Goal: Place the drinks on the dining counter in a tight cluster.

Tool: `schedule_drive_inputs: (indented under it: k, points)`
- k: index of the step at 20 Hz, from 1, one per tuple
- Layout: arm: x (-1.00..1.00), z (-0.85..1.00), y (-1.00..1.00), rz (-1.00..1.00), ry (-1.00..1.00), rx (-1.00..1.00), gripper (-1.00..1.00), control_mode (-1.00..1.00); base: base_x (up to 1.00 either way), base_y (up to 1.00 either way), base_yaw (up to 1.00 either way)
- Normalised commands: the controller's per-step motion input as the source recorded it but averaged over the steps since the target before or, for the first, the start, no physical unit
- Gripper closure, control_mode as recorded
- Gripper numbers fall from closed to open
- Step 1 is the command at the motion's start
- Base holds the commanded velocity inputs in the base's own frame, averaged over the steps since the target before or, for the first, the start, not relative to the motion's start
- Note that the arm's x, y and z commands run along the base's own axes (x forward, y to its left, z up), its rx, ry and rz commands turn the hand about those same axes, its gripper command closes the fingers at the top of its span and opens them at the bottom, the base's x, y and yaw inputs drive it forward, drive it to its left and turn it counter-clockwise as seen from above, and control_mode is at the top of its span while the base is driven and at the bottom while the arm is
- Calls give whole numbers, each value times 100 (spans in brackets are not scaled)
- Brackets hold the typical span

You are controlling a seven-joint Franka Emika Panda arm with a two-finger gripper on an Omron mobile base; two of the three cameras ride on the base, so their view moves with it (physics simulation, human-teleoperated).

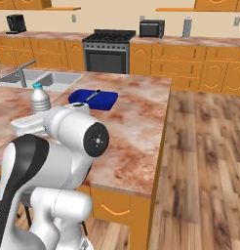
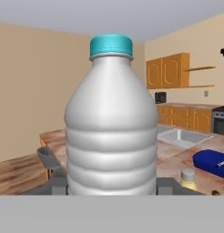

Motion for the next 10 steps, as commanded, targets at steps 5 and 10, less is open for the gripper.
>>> schedule_drive_inputs:
  k: [5,10]
  points:
    - [90,51,4,0,58,-12,100,-100,0,0,0]
    - [100,34,1,3,57,-20,100,-100,0,0,0]
